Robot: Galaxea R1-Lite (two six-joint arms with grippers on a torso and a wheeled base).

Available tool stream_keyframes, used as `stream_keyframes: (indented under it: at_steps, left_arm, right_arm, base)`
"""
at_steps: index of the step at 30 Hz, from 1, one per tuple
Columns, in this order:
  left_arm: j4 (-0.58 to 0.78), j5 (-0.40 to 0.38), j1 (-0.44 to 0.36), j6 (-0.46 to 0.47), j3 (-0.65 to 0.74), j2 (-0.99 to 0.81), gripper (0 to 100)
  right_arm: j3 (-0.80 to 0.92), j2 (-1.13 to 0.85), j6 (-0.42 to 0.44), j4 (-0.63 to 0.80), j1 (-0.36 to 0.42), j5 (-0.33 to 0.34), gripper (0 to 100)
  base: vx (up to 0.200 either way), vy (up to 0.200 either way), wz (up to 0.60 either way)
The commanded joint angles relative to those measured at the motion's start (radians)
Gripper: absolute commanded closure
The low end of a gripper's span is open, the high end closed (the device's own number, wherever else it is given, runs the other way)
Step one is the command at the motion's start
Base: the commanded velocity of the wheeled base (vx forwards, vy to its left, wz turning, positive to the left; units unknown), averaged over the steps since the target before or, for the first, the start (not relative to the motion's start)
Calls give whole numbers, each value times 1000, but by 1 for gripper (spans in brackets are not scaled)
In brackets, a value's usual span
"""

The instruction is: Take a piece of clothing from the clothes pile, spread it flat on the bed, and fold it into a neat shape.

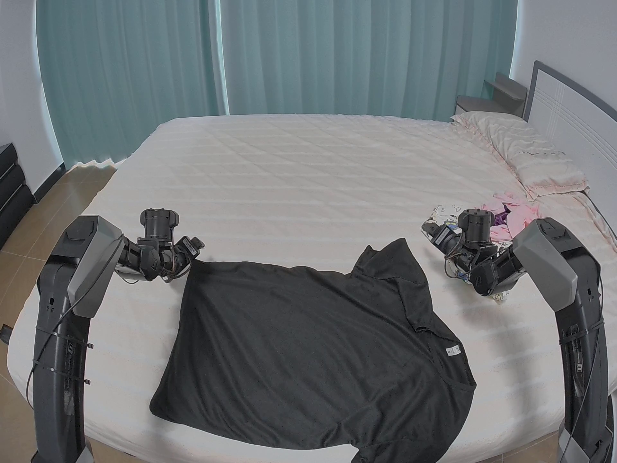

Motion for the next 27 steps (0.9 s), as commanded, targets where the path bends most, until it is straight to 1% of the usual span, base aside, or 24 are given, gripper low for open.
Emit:
stream_keyframes:
  at_steps: [1,2,4,6,7,8,10,11,12,17,19,20,21,25,26,27]
  left_arm:
    - [18,1,16,-20,12,-21,0]
    - [47,-2,25,-50,39,-58,0]
    - [70,-19,38,-75,99,-108,0]
    - [62,-28,39,-82,178,-150,0]
    - [56,-40,39,-84,234,-177,0]
    - [53,-43,39,-84,250,-185,0]
    - [12,-108,41,-93,392,-255,0]
    - [-1,-120,41,-96,417,-265,0]
    - [-45,-152,39,-113,489,-291,0]
    - [-246,-177,13,-205,698,-334,0]
    - [-301,-195,12,-234,734,-332,0]
    - [-364,-209,12,-251,765,-329,0]
    - [-399,-212,12,-253,780,-334,0]
    - [-439,-226,10,-254,833,-351,0]
    - [-441,-226,8,-253,839,-349,0]
    - [-441,-228,8,-253,842,-354,0]
  right_arm:
    - [77,-36,2,3,-12,26,0]
    - [136,-58,2,3,-9,72,0]
    - [208,-81,0,1,-4,126,0]
    - [261,-92,-15,-2,-1,155,0]
    - [287,-95,-37,-4,-1,170,0]
    - [293,-95,-43,-5,-1,173,0]
    - [336,-93,-87,-20,3,201,0]
    - [337,-92,-90,-24,3,203,0]
    - [342,-86,-95,-30,11,204,0]
    - [345,-78,-97,-17,40,204,0]
    - [343,-72,-97,-17,45,204,0]
    - [340,-67,-97,-25,48,203,0]
    - [340,-66,-97,-27,54,203,0]
    - [343,-56,-97,-22,65,200,0]
    - [343,-49,-97,-22,68,200,100]
    - [343,-44,-97,-24,68,198,100]
  base:
    - [0,0,0]
    - [0,0,0]
    - [0,0,0]
    - [0,0,0]
    - [0,0,0]
    - [0,0,0]
    - [0,0,0]
    - [0,0,0]
    - [0,0,0]
    - [0,0,0]
    - [0,0,0]
    - [0,0,0]
    - [0,0,0]
    - [0,0,0]
    - [0,0,0]
    - [0,0,0]
